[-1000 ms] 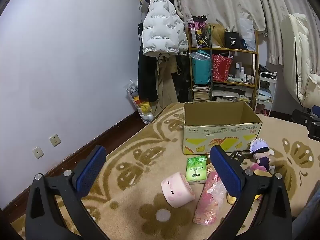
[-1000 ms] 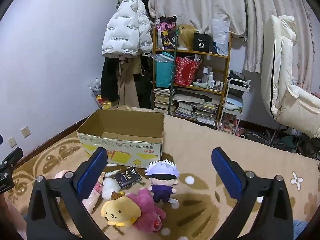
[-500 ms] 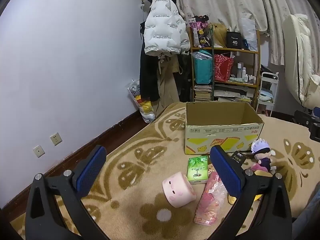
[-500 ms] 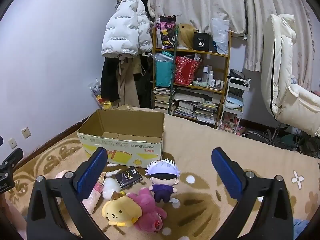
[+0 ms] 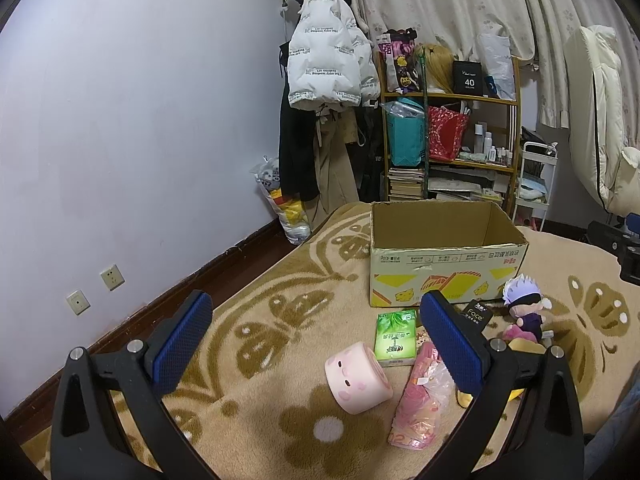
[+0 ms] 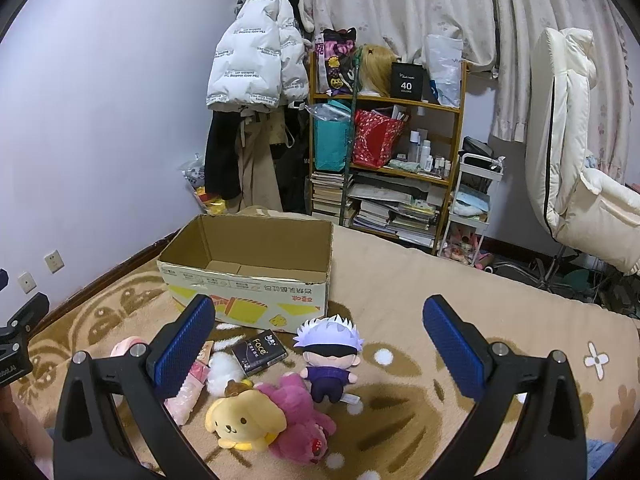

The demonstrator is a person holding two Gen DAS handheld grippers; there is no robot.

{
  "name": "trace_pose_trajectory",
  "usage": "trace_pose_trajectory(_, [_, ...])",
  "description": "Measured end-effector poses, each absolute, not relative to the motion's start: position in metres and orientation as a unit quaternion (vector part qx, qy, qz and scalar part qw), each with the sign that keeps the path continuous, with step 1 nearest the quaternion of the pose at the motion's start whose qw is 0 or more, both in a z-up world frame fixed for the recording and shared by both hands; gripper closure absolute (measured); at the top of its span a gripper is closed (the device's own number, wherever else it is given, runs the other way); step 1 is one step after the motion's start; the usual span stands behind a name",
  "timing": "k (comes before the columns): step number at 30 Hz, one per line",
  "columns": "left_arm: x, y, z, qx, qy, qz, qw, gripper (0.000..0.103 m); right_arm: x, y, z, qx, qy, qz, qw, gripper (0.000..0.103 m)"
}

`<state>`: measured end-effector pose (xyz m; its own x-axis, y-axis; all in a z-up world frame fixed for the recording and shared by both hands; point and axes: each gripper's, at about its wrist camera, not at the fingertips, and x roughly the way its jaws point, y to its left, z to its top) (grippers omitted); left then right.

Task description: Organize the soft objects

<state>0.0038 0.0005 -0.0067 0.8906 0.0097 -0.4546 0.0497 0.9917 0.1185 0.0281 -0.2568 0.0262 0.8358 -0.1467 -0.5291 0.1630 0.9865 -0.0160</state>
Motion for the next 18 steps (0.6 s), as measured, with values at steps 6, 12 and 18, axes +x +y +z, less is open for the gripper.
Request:
trace_pose_trajectory(6, [0.0039,0.0009,-0.007,0.064,0.234,-0.01,0.97,0.001,0.0285,-0.2573,0.0268,0.019,0.274,-0.081,0.958,0.0])
trace_pose_trajectory(12, [0.0047,0.0016,-0.0073,0.064,0.234,-0.011,0.97,0.001,0.0293,-0.259,0.0269,0.021,0.274,-0.08,0.958,0.0])
trace_pose_trajectory(18, [0.0048,0.0016,-0.0074,0.064,0.233,-0.011,0.97,0.001,0.0276,-0.2601,0.0274,0.023,0.273,-0.082,0.958,0.0])
